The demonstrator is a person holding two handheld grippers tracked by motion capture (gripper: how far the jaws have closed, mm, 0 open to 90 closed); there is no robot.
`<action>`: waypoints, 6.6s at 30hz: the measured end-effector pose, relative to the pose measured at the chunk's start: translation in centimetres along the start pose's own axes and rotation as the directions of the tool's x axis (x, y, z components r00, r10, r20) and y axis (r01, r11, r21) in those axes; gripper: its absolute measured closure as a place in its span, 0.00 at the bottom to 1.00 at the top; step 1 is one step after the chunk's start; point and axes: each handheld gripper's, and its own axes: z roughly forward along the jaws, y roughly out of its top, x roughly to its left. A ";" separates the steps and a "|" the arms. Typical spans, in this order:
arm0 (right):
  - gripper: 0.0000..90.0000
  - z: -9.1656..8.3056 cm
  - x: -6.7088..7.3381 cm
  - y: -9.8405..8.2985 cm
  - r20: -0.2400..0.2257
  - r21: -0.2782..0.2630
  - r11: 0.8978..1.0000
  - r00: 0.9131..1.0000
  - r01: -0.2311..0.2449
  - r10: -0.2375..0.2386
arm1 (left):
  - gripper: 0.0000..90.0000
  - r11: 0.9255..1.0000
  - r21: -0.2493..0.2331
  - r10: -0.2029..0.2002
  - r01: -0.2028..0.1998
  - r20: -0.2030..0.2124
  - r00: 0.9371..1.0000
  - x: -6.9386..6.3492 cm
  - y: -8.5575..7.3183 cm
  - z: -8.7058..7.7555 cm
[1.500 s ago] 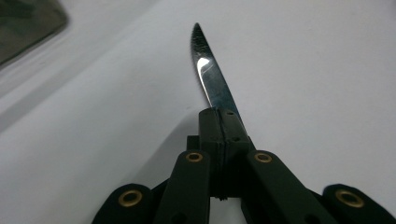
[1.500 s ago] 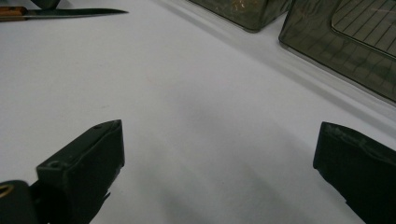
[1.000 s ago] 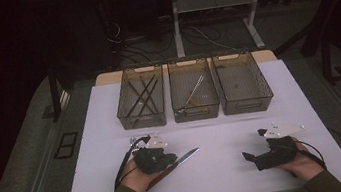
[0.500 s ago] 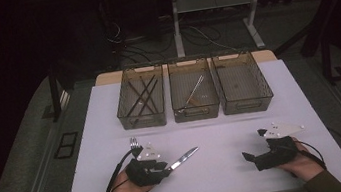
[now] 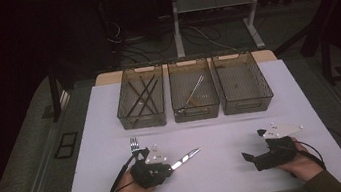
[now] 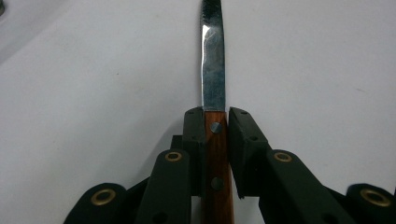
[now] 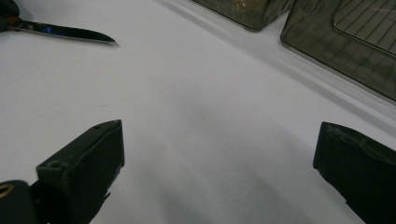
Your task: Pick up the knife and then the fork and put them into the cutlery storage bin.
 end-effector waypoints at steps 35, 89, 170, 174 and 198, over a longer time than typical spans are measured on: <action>0.34 0.4 -0.7 7.4 -0.278 -0.148 0.966 0.946 -0.213 0.166 | 0.86 0.926 -0.377 -0.008 0.006 -0.005 1.000 0.2 10.6 1.3; 1.00 -3.4 -4.7 11.8 -0.158 -0.264 0.952 0.981 -0.156 0.116 | 0.49 0.944 -0.330 0.021 0.004 0.072 0.997 1.9 4.8 -0.2; 0.42 4.2 -15.2 12.7 0.114 -0.006 0.974 0.967 -0.228 0.227 | 0.08 0.949 -0.310 -0.050 0.053 0.017 0.999 4.2 -2.4 -3.2; 0.32 2.6 -14.0 12.0 0.073 -0.051 0.975 0.973 -0.214 0.218 | 0.16 0.945 -0.320 -0.077 0.071 -0.008 0.997 4.5 -2.5 -3.7; 0.15 -0.6 -3.8 3.6 0.020 -0.084 0.991 0.994 -0.107 0.109 | 0.99 0.948 -0.189 -0.300 0.257 -0.259 0.918 9.6 -3.6 -4.7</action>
